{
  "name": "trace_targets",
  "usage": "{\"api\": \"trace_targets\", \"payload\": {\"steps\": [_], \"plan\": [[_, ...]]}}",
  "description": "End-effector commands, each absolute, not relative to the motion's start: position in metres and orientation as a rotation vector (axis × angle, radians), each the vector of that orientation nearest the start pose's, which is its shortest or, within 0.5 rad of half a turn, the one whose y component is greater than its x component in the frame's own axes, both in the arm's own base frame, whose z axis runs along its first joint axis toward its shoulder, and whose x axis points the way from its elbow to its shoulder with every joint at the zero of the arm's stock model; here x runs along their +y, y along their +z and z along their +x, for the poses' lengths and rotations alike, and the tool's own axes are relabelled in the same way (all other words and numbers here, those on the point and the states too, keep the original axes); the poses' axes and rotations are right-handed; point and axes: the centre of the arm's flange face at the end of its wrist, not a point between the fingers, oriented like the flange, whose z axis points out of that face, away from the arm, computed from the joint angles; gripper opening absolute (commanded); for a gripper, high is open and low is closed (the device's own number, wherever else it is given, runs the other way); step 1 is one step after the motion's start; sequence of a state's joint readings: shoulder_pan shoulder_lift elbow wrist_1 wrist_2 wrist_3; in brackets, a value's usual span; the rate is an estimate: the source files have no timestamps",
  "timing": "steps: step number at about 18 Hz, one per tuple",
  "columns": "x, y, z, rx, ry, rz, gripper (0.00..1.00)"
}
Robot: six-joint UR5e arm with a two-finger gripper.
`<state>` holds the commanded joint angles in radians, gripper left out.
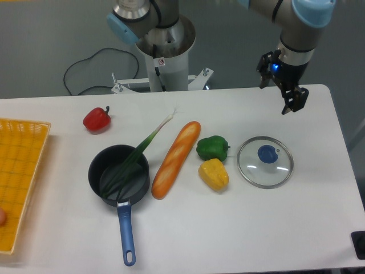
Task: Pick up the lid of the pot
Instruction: 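Move the gripper from its raised pose toward the glass lid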
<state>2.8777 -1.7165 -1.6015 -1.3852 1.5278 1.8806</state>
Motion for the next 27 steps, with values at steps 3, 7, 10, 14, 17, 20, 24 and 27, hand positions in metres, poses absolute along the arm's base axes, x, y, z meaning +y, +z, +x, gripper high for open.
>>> {"api": "trace_targets", "payload": {"steps": [3,7,10,14,17,20,24,27], "plan": [[0.277,0.413,-0.493,0.879,0.009,-2.971,1.0],[0.278,0.411,-0.491,0.881,0.004,-2.971,1.0],[0.277,0.405,-0.49,0.872,-0.015,-2.973,1.0],[0.27,0.395,-0.488,0.854,-0.048,-2.976,1.0],[0.271,0.391,-0.486,0.857,-0.063,-2.976,1.0],[0.271,0.386,-0.483,0.847,-0.079,-2.977,1.0],[0.277,0.381,-0.479,0.787,-0.098,-2.995,1.0],[0.281,0.38,-0.476,0.794,-0.101,-2.993,1.0]]}}
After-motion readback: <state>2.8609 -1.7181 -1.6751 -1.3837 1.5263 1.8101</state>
